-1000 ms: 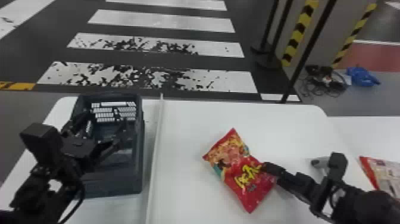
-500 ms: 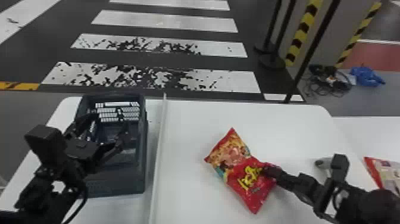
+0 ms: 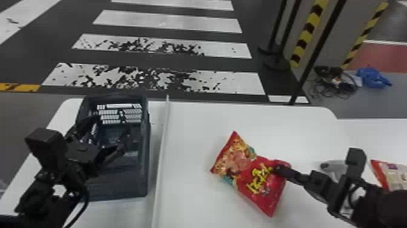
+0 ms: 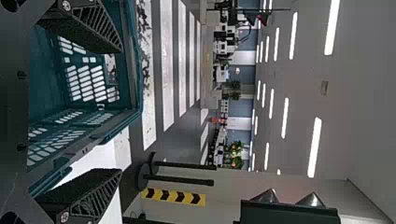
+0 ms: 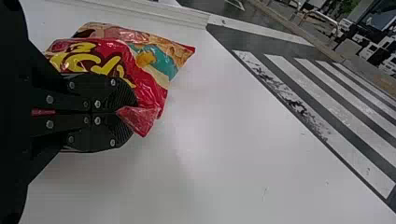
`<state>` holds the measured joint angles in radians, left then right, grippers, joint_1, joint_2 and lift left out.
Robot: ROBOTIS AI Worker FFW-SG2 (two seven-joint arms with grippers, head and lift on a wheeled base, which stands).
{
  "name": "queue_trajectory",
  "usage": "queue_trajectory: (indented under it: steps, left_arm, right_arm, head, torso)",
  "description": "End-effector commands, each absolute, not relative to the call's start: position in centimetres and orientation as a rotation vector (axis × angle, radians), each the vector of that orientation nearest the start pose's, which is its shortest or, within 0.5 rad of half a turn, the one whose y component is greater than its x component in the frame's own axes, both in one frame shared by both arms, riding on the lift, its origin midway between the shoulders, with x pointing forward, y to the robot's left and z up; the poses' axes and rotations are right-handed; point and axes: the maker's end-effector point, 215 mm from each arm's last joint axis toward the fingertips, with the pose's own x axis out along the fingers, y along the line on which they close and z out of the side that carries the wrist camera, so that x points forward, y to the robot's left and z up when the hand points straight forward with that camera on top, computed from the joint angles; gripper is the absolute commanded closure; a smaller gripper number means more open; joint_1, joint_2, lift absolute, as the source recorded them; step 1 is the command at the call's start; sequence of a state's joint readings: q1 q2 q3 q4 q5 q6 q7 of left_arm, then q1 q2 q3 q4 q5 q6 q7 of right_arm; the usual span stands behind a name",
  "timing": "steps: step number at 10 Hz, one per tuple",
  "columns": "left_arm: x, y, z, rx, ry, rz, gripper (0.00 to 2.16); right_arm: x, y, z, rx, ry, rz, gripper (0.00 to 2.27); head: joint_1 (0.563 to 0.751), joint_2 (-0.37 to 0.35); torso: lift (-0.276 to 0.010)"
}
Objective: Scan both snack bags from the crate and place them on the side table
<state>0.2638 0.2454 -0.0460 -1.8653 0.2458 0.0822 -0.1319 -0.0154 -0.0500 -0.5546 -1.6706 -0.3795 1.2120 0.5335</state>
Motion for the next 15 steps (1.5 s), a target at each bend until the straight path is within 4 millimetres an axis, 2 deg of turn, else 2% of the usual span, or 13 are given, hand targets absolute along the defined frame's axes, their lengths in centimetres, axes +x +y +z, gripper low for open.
queue_trajectory:
  steps: [1, 2, 3, 5, 7, 9, 10, 11, 12, 15]
  left_arm:
    - [51.2, 21.6, -34.8, -0.026, 0.067, -0.246, 0.09]
    - [51.2, 21.7, -34.8, -0.025, 0.067, -0.245, 0.09]
    - [51.2, 21.8, -34.9, -0.025, 0.068, -0.244, 0.09]
    - [51.2, 21.8, -34.8, -0.028, 0.065, -0.244, 0.09]
    - [51.2, 21.8, -34.7, -0.031, 0.062, -0.245, 0.09]
    - [51.2, 21.9, -34.7, -0.031, 0.063, -0.246, 0.09]
    - [51.2, 21.9, -34.7, -0.033, 0.061, -0.246, 0.09]
    - [51.2, 21.9, -34.5, -0.036, 0.054, -0.246, 0.09]
    - [51.1, 22.0, -34.5, -0.036, 0.055, -0.246, 0.09]
    - [51.2, 22.0, -34.5, -0.037, 0.055, -0.246, 0.09]
  right_arm:
    - [46.8, -31.4, -47.9, 0.723, 0.726, 0.187, 2.25]
    - [47.9, -32.8, -46.2, 0.604, 0.662, 0.153, 2.25]
    - [48.2, -33.4, -44.9, 0.484, 0.637, 0.132, 2.25]
    - [49.5, -34.4, -40.1, 0.173, 0.484, 0.063, 2.24]
    - [51.1, -33.7, -33.6, -0.203, 0.247, 0.02, 2.24]
    - [51.2, -31.3, -30.5, -0.438, 0.105, 0.022, 2.24]
    - [51.0, -29.9, -30.3, -0.562, 0.062, 0.031, 2.25]
    - [50.4, -28.2, -31.3, -0.679, 0.044, 0.061, 2.25]
    - [49.6, -27.2, -32.8, -0.77, 0.048, 0.084, 2.24]
    - [47.0, -24.6, -39.2, -0.997, 0.105, 0.19, 2.25]
  head:
    - [0.695, -0.097]
    - [0.695, -0.104]
    - [0.695, -0.116]
    - [0.695, -0.13]
    - [0.695, -0.142]
    - [0.695, -0.133]
    - [0.695, -0.118]
    - [0.695, -0.111]
    - [0.695, -0.092]
    - [0.695, -0.045]
  torso:
    - [-0.098]
    - [-0.098]
    - [-0.098]
    - [-0.098]
    - [-0.098]
    - [-0.098]
    - [-0.098]
    - [-0.098]
    - [-0.098]
    - [-0.098]
